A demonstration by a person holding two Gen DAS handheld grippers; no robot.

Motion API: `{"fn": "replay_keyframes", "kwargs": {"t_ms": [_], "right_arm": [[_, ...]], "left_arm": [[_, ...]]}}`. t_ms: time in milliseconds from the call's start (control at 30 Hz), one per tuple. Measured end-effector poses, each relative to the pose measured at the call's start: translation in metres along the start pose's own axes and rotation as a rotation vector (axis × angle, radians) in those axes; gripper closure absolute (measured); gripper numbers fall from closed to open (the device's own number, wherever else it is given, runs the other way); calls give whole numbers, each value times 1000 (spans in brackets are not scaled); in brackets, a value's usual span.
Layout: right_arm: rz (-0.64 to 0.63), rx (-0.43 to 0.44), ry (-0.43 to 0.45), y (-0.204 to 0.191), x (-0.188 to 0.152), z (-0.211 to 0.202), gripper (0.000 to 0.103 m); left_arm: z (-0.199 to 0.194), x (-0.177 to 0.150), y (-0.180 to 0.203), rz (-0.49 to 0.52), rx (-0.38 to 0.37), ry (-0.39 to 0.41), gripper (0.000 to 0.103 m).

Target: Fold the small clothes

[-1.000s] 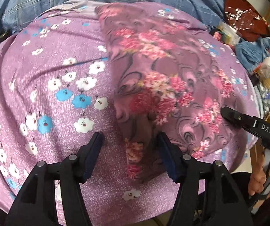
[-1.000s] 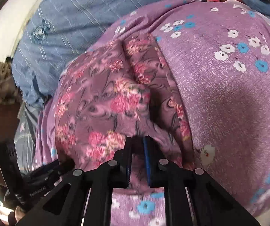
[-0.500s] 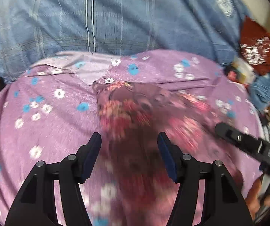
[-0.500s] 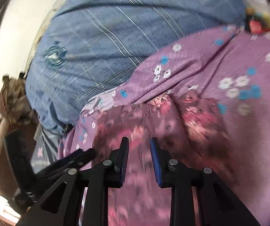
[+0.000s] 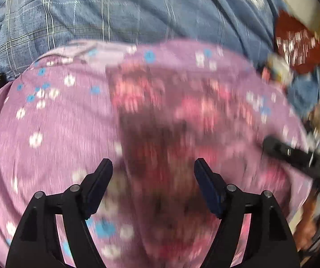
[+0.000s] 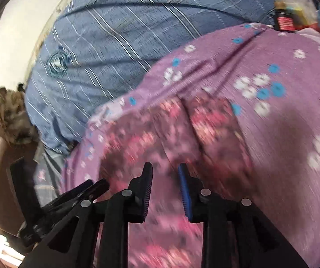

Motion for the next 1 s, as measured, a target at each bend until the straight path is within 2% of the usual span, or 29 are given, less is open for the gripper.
{"fn": "replay_keyframes", "kwargs": {"t_ms": [33, 67, 100, 133, 200, 267, 333, 367, 433, 500, 800, 1000], "right_arm": [[9, -24, -20, 6, -8, 5, 77], [12, -30, -28, 10, -14, 9, 77], [-9, -25, 3, 9, -19, 4, 77], [-18, -42, -2, 6, -21, -2, 77], [-10, -20, 22, 0, -29, -21, 76], [-19, -2, 74, -1, -43, -38, 68], [-10, -52, 28, 8, -61, -35, 66], [13, -82, -39, 18, -71, -24, 65], [-29, -104, -3, 13, -73, -27, 65], [-61, -130, -2, 0, -75, -35, 64], [-297, -305, 118, -62, -87, -83, 64], [-402, -388, 206, -100, -87, -110, 60]], "left_arm": [[8, -12, 7, 32, 18, -30, 26], [13, -18, 9, 24, 20, -33, 24], [10, -19, 8, -12, 21, -14, 24], [7, -18, 6, -22, 25, -23, 24], [-5, -18, 5, -19, 31, -44, 24], [-24, -21, 7, -8, 52, 1, 24], [-42, -31, 9, 8, 77, 49, 24], [-45, -39, 13, 31, 96, 56, 24], [-38, -46, 16, 72, 142, 38, 24], [-42, -58, 19, 87, 151, 26, 24], [-121, -63, 5, 47, 168, 238, 24], [-154, -63, -7, 7, 136, 294, 24]]}}
Point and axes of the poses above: each gripper's, at about its wrist camera, not at the fingertips, and z roughly the way its jaws point, y to its right, x to its top, the point moved 3 cm from there along z, roughly the way its jaws point, and after that the axes turned 13 degrees about x, right-handed, at the moved point
